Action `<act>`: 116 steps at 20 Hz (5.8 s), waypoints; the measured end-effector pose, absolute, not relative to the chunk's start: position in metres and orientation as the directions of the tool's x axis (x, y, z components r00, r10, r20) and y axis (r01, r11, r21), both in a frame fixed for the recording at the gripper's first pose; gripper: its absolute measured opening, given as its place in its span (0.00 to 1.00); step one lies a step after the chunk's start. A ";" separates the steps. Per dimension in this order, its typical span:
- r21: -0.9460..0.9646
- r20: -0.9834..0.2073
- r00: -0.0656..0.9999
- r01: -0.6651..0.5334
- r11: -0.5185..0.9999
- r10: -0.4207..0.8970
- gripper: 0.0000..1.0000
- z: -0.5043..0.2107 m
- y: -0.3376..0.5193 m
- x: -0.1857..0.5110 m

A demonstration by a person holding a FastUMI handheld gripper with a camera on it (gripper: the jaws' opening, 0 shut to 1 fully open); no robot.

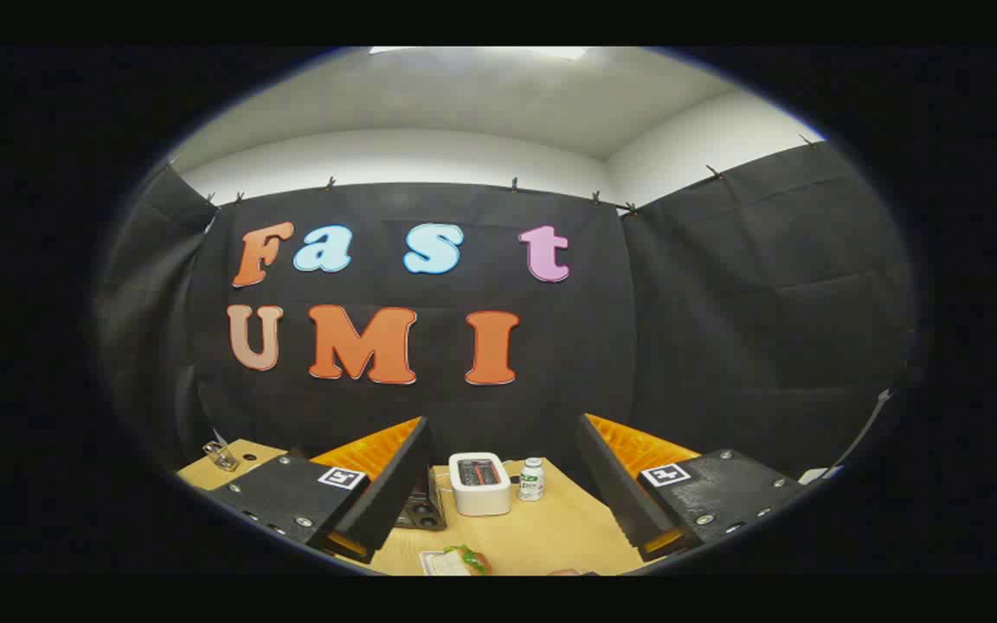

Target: Open the toaster oven, put the food inside, and close the toaster oven door.

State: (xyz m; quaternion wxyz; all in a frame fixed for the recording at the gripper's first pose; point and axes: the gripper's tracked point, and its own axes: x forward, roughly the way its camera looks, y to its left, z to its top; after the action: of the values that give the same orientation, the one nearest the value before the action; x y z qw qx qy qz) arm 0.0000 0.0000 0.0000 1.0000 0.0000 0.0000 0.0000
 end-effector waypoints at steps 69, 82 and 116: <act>0.038 -0.535 0.818 -0.226 0.973 0.211 0.99 -0.315 0.279 0.060; 0.027 -0.619 0.760 -0.232 0.972 0.199 0.99 -0.365 0.257 -0.028; 0.083 -0.719 0.662 -0.218 0.972 0.209 0.99 -0.325 0.051 -0.009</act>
State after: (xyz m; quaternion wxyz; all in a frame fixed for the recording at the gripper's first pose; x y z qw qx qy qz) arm -0.0088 0.0510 -0.3250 0.9117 -0.0053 0.3939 0.1172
